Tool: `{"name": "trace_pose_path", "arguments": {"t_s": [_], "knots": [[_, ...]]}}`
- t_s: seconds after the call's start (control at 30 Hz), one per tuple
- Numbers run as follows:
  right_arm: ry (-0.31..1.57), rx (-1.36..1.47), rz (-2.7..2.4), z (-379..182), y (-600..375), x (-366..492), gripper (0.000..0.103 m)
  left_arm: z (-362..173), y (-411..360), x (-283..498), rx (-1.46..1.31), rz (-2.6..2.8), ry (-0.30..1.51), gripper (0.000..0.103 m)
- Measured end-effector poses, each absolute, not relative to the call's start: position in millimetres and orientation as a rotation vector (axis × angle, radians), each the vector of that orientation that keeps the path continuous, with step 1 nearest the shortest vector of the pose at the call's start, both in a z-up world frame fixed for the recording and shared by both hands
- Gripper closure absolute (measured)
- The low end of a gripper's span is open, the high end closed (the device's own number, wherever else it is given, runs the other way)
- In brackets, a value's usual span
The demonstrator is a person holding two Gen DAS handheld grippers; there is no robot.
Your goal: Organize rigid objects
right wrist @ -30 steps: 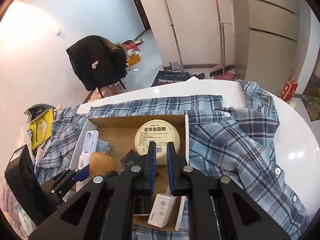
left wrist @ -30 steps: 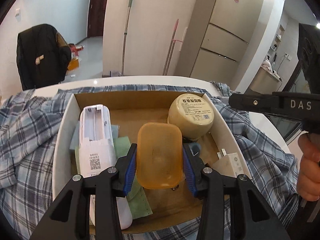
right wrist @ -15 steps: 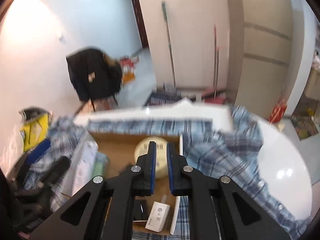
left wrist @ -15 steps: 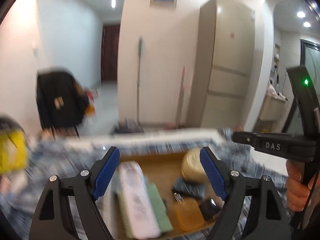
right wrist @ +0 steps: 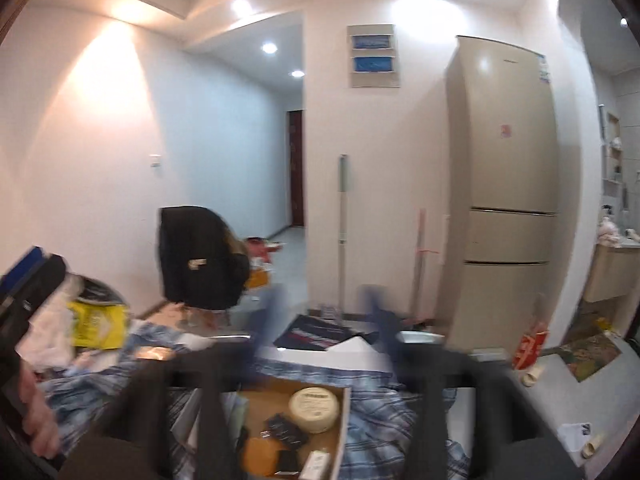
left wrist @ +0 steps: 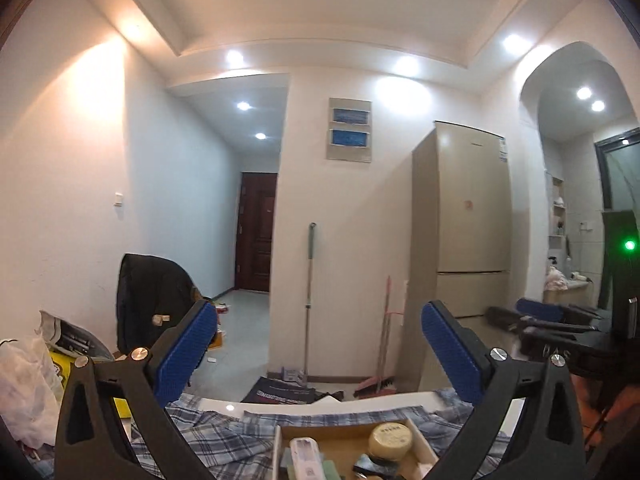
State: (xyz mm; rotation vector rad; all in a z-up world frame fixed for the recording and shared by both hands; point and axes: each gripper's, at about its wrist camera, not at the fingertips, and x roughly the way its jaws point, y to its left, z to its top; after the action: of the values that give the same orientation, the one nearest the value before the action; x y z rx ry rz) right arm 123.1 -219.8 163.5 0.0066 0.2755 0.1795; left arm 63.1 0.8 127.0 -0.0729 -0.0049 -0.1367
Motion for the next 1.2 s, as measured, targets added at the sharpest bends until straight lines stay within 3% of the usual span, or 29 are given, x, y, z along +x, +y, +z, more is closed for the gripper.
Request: {"name": "trace_pose_path", "arguments": {"t_s": [0.2, 0.4, 0.5, 0.67, 1.2], "knots": [[0.234, -0.034, 0.303, 172.9, -220.1, 84.7, 0.0, 124.9, -12.6, 20.6, -0.011, -0.233, 0.045, 0.0], [0.152, -0.02, 0.288, 165.6, -230.5, 38.2, 0.0, 129.6, -18.0, -30.1, 0.028, -0.219, -0.057, 0.0], [0.198, -0.042, 0.363, 151.7, -229.9, 28.2, 0.0, 123.0, -18.2, -42.8, 0.034, -0.215, -0.068, 0.0], [0.117, -0.066, 0.29, 125.8, -233.9, 1.6, 0.0, 84.3, -22.8, -36.5, 0.09, -0.191, 0.033, 0.0], [0.194, -0.089, 0.29, 37.1, -217.1, 14.3, 0.0, -1.1, -18.0, -13.7, 0.029, -0.18, 0.058, 0.0]]}}
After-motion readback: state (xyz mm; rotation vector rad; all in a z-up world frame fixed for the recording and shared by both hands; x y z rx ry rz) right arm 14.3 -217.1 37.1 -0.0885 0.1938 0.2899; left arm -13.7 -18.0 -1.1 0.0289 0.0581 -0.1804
